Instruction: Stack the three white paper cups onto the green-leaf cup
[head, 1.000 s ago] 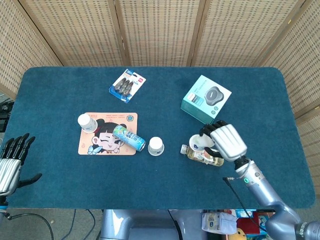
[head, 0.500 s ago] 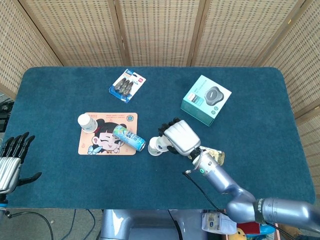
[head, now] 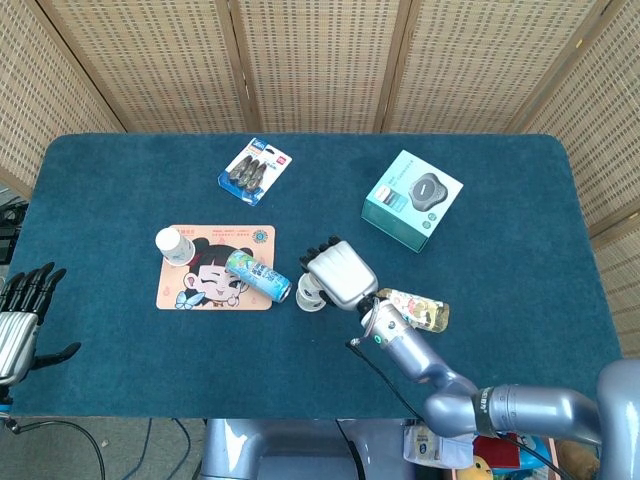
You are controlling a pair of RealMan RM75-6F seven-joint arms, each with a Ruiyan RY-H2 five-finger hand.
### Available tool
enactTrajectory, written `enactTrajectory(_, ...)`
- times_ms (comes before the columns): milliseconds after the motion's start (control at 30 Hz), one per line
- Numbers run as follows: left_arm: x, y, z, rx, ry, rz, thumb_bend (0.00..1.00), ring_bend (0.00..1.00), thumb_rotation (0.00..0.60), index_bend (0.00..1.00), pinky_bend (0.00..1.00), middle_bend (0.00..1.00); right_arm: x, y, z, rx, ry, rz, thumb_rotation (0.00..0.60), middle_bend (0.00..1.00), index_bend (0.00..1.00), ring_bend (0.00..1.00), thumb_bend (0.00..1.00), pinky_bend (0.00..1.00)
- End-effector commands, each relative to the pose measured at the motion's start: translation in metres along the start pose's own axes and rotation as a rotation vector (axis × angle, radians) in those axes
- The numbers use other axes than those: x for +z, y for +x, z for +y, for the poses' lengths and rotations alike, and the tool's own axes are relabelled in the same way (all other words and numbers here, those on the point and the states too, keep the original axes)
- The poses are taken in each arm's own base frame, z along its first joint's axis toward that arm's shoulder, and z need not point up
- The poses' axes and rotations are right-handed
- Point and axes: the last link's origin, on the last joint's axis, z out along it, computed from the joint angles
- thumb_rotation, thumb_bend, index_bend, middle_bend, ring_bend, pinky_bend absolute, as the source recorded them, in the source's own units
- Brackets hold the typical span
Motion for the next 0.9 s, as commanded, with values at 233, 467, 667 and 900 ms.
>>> enactTrajectory(233,0.000,0.000,-0.001,-0.004,0.001,-0.005,0.15,0.00,0.600,0.00,0.00,0.00,0.004,-0.006,-0.005,-0.010,0.002,-0.011,0.600,0.54,0.54,0.48,0.54,0.40)
enactTrajectory(467,0.001,0.001,-0.001,-0.006,0.003,-0.003,0.15,0.00,0.600,0.00,0.00,0.00,0.003,-0.009,-0.008,-0.011,0.012,-0.035,0.600,0.16,0.28,0.18,0.14,0.21)
enactTrajectory(667,0.001,0.001,-0.002,-0.006,0.003,-0.003,0.15,0.00,0.600,0.00,0.00,0.00,0.001,-0.006,-0.009,0.004,0.010,-0.035,0.600,0.00,0.07,0.00,0.00,0.00)
enactTrajectory(900,0.002,-0.001,-0.002,-0.002,0.004,-0.009,0.15,0.00,0.600,0.00,0.00,0.00,-0.017,0.001,0.001,0.001,0.000,0.017,0.600,0.00,0.06,0.00,0.00,0.00)
